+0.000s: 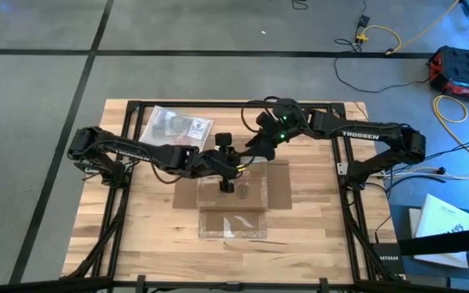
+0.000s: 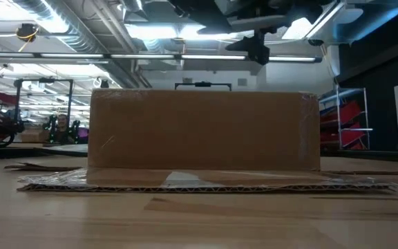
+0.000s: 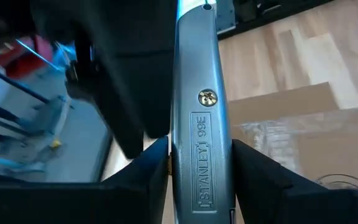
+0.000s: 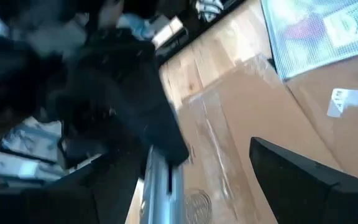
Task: Unpack boxes
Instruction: Break down the box until it is fully flat
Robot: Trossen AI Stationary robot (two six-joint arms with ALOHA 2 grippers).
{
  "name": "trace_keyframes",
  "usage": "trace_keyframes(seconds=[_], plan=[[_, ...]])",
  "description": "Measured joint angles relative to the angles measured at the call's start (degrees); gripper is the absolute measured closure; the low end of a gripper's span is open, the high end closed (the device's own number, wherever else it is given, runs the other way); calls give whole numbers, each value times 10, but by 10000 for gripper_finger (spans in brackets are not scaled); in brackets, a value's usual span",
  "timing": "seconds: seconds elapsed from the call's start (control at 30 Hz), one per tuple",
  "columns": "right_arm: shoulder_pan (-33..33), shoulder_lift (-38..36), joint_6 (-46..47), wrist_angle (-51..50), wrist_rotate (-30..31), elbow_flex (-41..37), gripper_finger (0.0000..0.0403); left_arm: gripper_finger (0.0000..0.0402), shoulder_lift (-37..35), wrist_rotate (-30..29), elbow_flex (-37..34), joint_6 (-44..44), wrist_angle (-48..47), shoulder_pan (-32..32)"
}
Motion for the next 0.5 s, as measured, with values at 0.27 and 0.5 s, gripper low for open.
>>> trace_keyframes(seconds=[0.27, 0.5], plan=[[2, 0, 78, 19, -24, 0, 118, 275, 0, -30, 3, 17, -2, -7], [2, 2, 76, 2, -27, 0, 118, 275, 0, -30, 3, 18, -2, -7]])
